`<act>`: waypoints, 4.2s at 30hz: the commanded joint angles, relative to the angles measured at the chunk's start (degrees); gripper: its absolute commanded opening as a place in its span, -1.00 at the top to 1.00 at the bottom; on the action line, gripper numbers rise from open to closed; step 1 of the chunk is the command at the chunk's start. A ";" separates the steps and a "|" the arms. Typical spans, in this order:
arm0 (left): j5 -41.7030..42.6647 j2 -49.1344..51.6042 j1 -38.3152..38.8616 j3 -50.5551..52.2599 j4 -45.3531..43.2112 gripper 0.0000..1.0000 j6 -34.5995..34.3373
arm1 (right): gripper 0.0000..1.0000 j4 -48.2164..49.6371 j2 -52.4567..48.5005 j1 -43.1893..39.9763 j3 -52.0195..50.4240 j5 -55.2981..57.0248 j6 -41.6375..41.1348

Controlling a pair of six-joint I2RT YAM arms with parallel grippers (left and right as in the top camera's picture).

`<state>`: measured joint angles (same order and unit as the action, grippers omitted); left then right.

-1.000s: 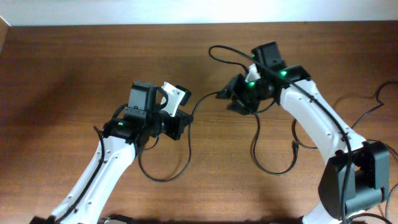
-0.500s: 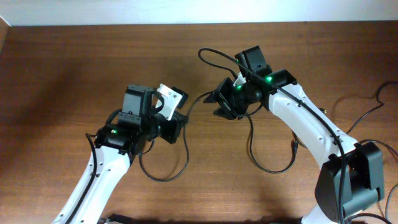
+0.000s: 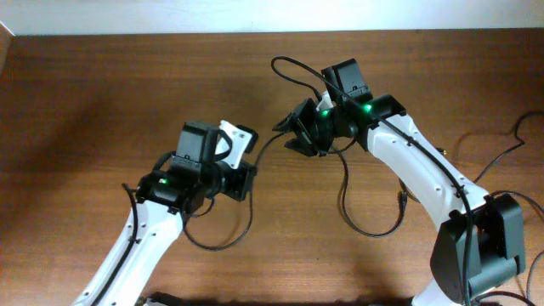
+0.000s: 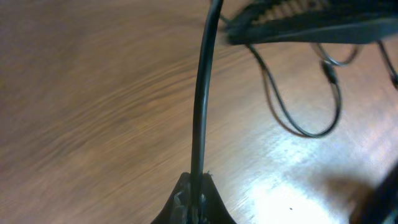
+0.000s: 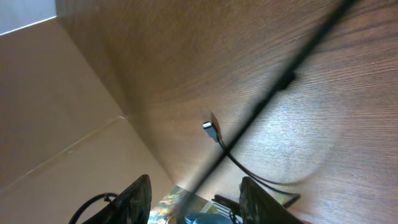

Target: Untangle cables

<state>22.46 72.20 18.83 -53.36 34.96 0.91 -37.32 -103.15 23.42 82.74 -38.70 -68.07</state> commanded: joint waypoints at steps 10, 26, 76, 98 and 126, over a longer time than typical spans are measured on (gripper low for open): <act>3.04 -2.19 3.87 -0.04 -4.98 1.00 5.14 | 0.36 0.07 0.02 0.09 0.96 2.73 0.11; 3.08 -3.02 2.58 -0.04 -5.79 -0.97 5.18 | 0.92 14.51 1.25 -1.05 1.86 -0.90 7.58; 3.23 -2.99 2.60 -0.04 -5.75 -0.98 5.18 | 0.92 5.38 0.98 -20.44 25.16 36.17 13.68; 3.23 -2.99 2.58 -0.04 -5.75 -0.97 5.18 | 0.92 4.26 -18.80 -40.41 25.16 39.36 13.66; 3.23 -2.99 2.58 -0.04 -5.77 -0.97 5.18 | 0.29 -2.97 -22.47 -50.23 25.20 27.41 22.88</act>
<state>24.88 70.28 21.71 -53.36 29.30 5.37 -38.63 -127.26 -26.46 106.98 -9.21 -46.28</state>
